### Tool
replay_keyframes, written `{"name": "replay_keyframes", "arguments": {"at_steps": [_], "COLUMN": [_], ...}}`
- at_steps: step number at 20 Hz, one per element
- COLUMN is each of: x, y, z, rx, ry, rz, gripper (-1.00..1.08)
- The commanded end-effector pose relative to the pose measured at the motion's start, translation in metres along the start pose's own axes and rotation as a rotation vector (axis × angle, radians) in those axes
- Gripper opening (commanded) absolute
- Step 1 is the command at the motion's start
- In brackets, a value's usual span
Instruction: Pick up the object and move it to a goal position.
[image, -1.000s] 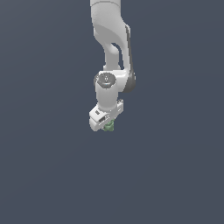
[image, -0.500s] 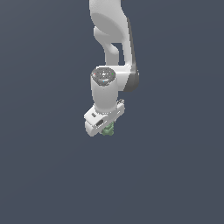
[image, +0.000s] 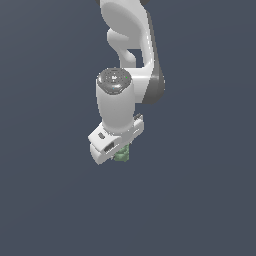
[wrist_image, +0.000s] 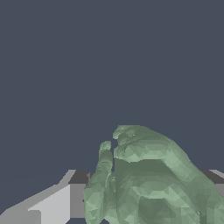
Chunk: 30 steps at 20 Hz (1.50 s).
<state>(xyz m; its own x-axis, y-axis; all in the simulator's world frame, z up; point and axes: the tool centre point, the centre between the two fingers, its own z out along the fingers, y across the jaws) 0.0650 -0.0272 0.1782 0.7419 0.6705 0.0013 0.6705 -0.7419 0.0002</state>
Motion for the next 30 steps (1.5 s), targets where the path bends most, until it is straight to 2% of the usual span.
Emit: {"name": "replay_keyframes", "arguments": {"at_steps": [1, 15, 30], "x": [0.008, 0.043, 0.055], "y": [0.008, 0.045, 0.056], "z": [-0.011, -0.056, -0.069], "rx": [0.0, 0.0, 0.0], "ry": [0.0, -0.001, -0.001], "rz": [0.0, 0.0, 0.0], "gripper": [-1.0, -1.0, -1.0]}}
